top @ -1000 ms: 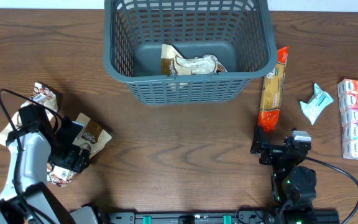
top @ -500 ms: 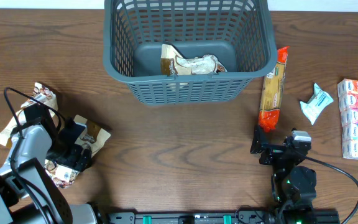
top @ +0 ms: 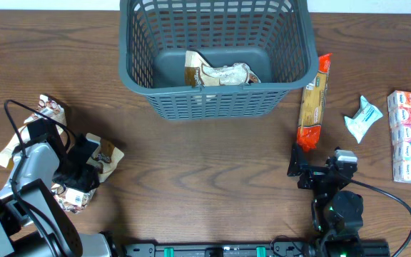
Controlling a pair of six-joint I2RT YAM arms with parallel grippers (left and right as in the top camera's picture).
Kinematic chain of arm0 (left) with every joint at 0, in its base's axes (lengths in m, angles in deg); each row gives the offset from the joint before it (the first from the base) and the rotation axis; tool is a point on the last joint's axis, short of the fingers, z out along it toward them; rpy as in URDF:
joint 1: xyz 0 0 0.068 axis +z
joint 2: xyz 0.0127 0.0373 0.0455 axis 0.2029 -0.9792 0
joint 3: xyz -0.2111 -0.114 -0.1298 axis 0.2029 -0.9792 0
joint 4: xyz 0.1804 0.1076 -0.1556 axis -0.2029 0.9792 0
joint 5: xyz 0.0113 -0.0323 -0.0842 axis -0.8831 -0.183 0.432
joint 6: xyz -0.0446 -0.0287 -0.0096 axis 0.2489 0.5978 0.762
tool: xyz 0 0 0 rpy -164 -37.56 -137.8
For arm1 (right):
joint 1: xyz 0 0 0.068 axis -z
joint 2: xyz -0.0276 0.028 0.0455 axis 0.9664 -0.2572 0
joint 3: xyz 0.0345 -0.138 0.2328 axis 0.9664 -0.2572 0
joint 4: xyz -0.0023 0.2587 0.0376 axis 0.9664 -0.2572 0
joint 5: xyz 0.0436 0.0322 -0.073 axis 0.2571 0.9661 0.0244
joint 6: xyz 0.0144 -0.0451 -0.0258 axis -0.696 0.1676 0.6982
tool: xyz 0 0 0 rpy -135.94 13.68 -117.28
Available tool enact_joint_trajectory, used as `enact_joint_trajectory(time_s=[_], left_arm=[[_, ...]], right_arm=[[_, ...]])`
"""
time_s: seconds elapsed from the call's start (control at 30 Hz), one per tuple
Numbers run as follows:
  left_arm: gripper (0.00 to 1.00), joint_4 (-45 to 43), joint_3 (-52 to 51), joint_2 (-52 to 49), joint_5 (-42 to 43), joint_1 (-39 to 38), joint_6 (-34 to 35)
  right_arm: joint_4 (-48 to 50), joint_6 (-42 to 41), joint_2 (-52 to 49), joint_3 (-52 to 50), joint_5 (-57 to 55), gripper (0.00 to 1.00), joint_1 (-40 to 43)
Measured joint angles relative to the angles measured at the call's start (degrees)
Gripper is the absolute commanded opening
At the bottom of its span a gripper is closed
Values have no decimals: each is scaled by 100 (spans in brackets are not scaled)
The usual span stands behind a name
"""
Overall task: Pack container
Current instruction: 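Grasp a second PanTree bag with the left gripper and lift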
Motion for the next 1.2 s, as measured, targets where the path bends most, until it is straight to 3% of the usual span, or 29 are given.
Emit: enact_joint_trajectory(time_s=[0.07,0.1,0.13,0.47,1.03,1.2], left_arm=[[30,2,0,0,20,0,13],[9,4,0,0,42,0,37],[6,11,4,0,57,0,37],[6,31,160,31,455,9,186],[6,671,1574,118,898,-4,2356],[6,1025,2332,337,896,-286,2647]], right_arm=[[2,0,0,0,2,99,0],[2,0,0,0,2,99,0],[2,0,-2,0,0,99,0],[2,0,0,0,2,99,0],[2,0,0,0,0,99,0],[2,0,0,0,2,99,0]])
